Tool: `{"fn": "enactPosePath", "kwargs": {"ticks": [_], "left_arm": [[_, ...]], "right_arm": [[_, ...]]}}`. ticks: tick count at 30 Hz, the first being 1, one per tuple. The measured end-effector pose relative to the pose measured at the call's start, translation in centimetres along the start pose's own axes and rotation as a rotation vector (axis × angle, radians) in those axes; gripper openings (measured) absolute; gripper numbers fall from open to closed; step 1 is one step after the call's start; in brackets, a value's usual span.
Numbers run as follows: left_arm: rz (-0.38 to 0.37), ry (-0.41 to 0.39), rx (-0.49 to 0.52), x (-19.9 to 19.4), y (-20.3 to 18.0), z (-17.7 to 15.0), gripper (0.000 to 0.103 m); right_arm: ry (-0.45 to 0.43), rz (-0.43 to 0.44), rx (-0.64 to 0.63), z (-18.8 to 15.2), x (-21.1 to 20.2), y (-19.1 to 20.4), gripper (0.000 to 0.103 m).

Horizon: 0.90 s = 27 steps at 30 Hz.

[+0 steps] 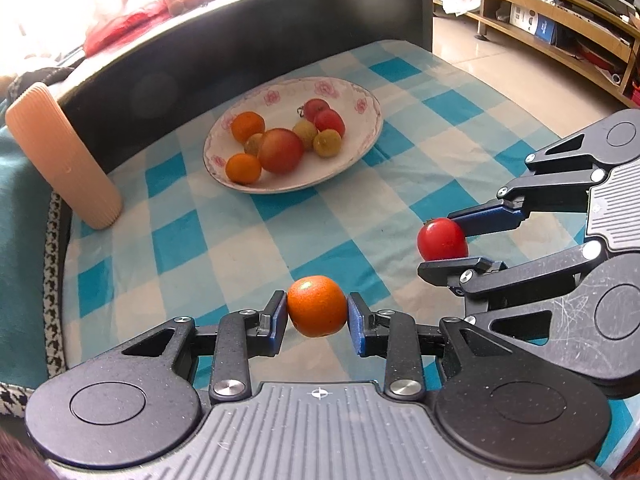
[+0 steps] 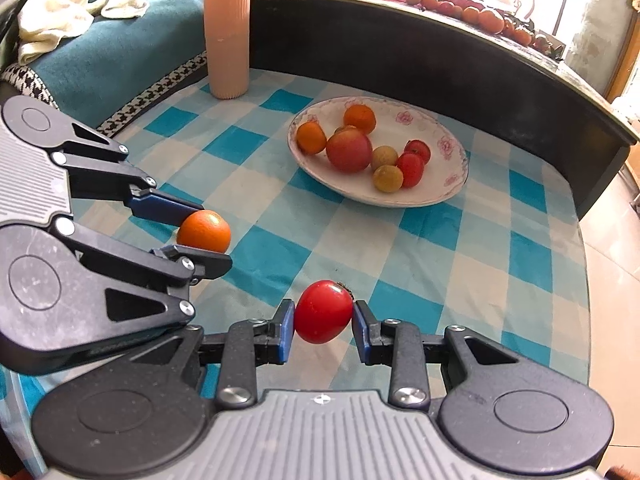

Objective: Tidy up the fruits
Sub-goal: 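Lift red cherry tomato with right gripper while left gripper lifts mandarin, then carry cherry tomato in right gripper while left gripper carries mandarin over plate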

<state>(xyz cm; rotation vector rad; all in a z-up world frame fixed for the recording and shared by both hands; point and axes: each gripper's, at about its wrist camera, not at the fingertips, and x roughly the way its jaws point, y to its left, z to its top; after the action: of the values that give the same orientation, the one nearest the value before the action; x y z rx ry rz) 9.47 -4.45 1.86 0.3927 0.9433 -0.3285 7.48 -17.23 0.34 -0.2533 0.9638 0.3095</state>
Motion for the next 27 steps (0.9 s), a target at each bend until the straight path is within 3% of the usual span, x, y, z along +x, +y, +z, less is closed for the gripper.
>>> {"fn": "enactPosePath", "kwargs": {"ticks": [15,27], "left_arm": [[0.039,-0.069,0.006,-0.7,0.6,3.2,0.039],[0.079,-0.117,-0.017,0.6,2.6,8.5,0.038]], "right_arm": [[-0.077,-0.065,0.021,2.8,-1.0,-1.7,0.047],[-0.147,-0.127,0.061,7.2,0.1,-4.4,0.047]]}}
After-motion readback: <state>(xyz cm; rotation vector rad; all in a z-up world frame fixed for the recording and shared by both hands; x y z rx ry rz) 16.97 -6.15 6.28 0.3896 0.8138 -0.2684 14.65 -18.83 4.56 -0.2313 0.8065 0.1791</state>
